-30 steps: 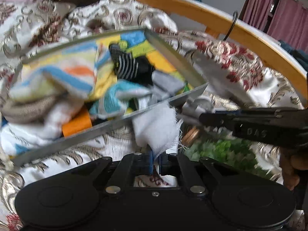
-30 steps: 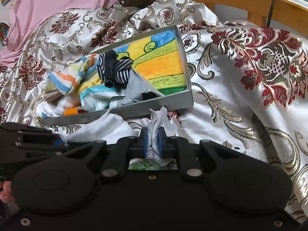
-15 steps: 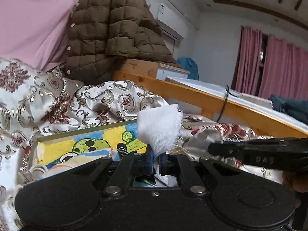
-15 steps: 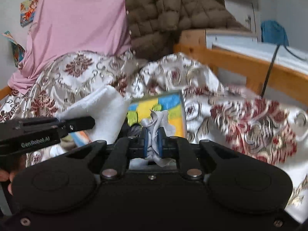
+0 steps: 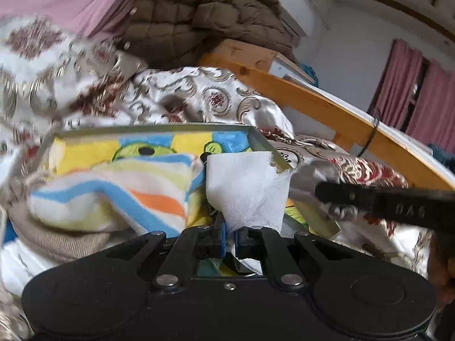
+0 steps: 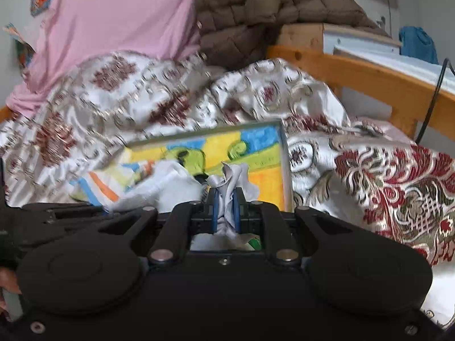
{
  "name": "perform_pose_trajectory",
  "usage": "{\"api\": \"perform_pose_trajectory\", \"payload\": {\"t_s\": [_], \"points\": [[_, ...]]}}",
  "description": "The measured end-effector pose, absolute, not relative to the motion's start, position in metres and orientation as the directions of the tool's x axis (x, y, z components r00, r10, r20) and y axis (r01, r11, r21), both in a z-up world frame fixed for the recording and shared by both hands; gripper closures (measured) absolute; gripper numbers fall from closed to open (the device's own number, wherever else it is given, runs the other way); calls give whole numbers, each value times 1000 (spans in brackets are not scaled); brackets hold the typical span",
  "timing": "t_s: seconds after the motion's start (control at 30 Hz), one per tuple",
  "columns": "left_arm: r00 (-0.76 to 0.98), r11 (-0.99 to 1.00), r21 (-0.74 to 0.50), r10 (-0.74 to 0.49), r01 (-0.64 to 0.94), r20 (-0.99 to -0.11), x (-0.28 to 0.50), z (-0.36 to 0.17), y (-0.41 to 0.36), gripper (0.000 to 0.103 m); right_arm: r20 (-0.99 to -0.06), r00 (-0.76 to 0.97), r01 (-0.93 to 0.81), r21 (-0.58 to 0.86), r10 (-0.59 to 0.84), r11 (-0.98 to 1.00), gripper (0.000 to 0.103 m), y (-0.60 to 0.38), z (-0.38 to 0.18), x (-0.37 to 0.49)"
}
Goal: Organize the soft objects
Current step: 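Carry tissue and grey cloth into the tin tray and open both tools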
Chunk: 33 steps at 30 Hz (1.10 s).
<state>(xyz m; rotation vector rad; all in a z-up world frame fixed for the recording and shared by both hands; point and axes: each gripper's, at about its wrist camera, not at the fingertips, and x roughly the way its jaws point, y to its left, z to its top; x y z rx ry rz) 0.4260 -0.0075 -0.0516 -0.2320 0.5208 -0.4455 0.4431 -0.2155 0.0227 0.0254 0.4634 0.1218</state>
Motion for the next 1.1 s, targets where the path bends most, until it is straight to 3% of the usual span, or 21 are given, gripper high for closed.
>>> {"api": "perform_pose_trajectory", "payload": {"t_s": [0.27,0.57,0.7,0.87,0.93,1.0,1.1], "points": [[752,879,-335,-467,339,-465,435,-57,-12,96,-541,840,-34,15,37,999,97,-204,-3,458],[779,927,-120,-364,354,-511,430,-59,-44,91,-584,812,8,4,-4,1000,96,-200,-15,462],[769,915,-166,-399,367,-499,430,-57,-40,79,-577,817,9,20,4,1000,90,-203,-15,464],[755,902,-242,-432,358,-493,431,-50,-33,60,-576,818,21,47,10,999,73,-209,-8,461],[757,903,-240,-429,356,-492,427,-46,-34,44,-568,823,27,73,19,997,65,-212,-5,458],[766,908,-225,-419,353,-488,421,-39,-36,37,-552,834,36,91,20,995,61,-216,2,453],[804,936,-166,-351,310,-480,410,-28,-39,17,-524,851,56,119,15,991,50,-224,12,445]]}}
